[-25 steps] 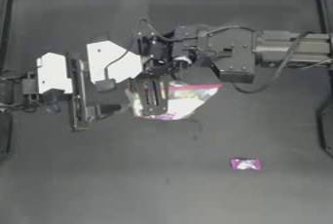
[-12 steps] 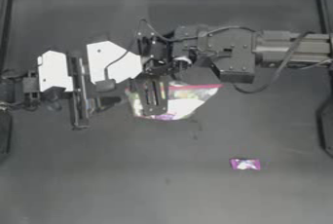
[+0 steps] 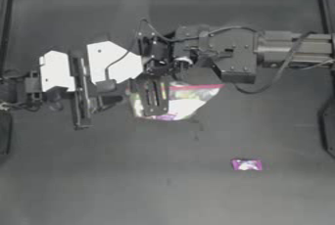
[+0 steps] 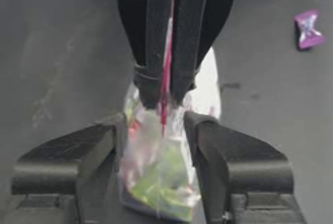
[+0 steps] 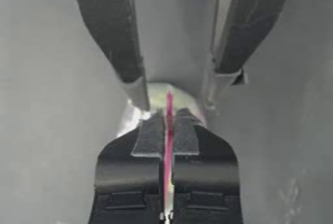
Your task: Put candy in bag
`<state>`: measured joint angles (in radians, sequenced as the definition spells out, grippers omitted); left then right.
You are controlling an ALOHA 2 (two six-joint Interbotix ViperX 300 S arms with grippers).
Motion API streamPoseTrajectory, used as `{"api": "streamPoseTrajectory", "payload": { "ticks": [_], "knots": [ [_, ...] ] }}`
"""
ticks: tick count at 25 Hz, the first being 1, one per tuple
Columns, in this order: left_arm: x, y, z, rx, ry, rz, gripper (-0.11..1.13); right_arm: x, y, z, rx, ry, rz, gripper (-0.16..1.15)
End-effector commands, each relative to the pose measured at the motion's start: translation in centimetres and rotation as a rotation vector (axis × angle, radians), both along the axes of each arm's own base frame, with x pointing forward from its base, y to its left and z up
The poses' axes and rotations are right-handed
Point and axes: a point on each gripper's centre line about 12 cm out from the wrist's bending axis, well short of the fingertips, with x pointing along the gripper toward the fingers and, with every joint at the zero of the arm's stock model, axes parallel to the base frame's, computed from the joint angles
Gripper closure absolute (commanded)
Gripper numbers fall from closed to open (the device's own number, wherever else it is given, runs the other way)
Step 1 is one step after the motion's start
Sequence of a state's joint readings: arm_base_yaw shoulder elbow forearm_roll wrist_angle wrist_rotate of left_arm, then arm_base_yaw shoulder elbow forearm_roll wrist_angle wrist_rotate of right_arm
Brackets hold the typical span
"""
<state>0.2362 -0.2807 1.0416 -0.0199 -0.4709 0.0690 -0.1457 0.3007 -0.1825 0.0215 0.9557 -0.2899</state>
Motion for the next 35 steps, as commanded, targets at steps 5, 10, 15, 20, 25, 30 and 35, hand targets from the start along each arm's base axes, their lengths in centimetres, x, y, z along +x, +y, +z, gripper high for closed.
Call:
{"api": "streamPoseTrajectory", "payload": {
  "ticks": [5,10,15,20,25,30,35],
  "knots": [
    [0.41,0.26,0.96,0.009,-0.034,0.005,0.23,-0.59,0.21,3.03,-0.007,-0.072,0.002,0.92],
    [0.42,0.31,1.06,0.010,-0.037,0.007,0.25,-0.60,0.27,2.93,-0.007,-0.070,0.003,0.92],
    [0.43,0.31,0.99,0.009,-0.034,0.007,0.34,-0.59,0.21,2.99,-0.007,-0.072,0.002,0.92],
    [0.45,0.32,0.92,0.010,-0.032,0.006,0.34,-0.56,0.28,3.04,-0.007,-0.073,0.004,0.92],
    [0.46,0.32,0.85,0.008,-0.030,0.007,0.34,-0.52,0.41,2.96,-0.008,-0.072,0.007,0.92],
    [0.46,0.32,0.87,0.008,-0.031,0.007,0.34,-0.53,0.41,3.10,-0.008,-0.075,0.007,0.92],
    [0.47,0.32,0.82,0.008,-0.030,0.007,0.34,-0.49,0.54,3.15,-0.010,-0.076,0.010,0.92]
  ]
}}
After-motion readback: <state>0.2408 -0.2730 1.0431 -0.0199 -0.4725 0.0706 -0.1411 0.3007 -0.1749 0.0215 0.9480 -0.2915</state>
